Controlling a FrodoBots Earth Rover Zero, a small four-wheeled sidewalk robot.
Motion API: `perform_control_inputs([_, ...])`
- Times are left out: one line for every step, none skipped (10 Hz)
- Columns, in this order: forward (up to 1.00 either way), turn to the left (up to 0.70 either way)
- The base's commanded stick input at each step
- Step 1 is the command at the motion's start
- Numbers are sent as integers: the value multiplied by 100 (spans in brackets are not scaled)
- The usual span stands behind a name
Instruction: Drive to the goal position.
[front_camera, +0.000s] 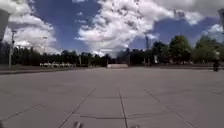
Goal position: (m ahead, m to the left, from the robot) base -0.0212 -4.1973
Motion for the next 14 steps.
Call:
perform_control_inputs([70,0])
perform_control_inputs([70,0])
perform_control_inputs([70,0])
perform_control_inputs([70,0])
perform_control_inputs([70,0])
perform_control_inputs([70,0])
perform_control_inputs([70,0])
perform_control_inputs([70,0])
perform_control_inputs([70,0])
perform_control_inputs([70,0])
perform_control_inputs([70,0])
perform_control_inputs([70,0])
perform_control_inputs([70,0])
perform_control_inputs([70,0])
